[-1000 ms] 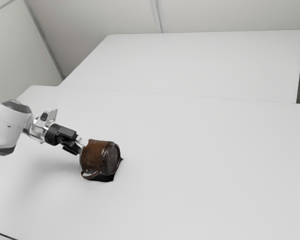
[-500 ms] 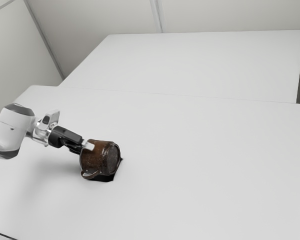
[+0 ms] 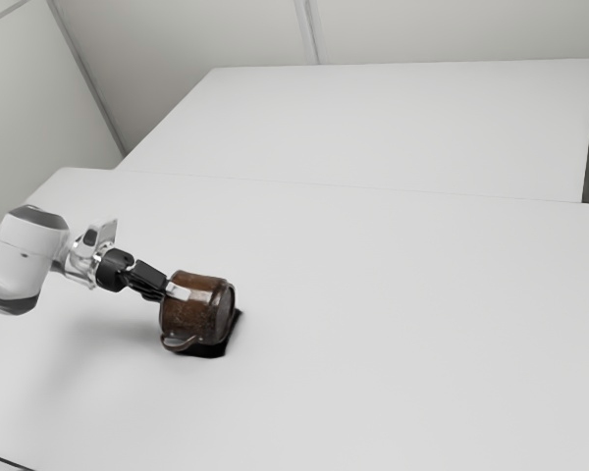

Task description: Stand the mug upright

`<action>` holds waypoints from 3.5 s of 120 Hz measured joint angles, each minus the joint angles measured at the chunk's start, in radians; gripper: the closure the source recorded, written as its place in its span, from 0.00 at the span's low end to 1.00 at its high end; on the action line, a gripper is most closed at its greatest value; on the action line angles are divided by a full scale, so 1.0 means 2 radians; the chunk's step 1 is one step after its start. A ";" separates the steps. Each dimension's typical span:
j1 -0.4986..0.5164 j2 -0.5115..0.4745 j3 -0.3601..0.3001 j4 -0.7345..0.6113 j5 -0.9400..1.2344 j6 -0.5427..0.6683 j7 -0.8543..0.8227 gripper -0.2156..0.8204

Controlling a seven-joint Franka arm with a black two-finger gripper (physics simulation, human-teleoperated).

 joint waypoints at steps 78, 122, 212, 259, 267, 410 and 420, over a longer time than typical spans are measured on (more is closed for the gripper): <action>-0.043 -0.092 -0.170 0.038 0.278 0.243 -0.088 0.96; -0.123 -0.094 -0.202 0.008 0.466 0.384 -0.187 0.96; -0.050 -0.073 -0.203 -0.011 0.512 0.429 -0.305 0.96; -0.036 -0.067 -0.203 -0.011 0.516 0.428 -0.320 0.72; -0.038 -0.067 -0.203 -0.011 0.516 0.427 -0.321 0.66; -0.054 -0.010 -0.226 0.326 0.500 0.146 -0.381 0.21; -0.053 0.004 -0.224 0.348 0.499 0.118 -0.391 0.21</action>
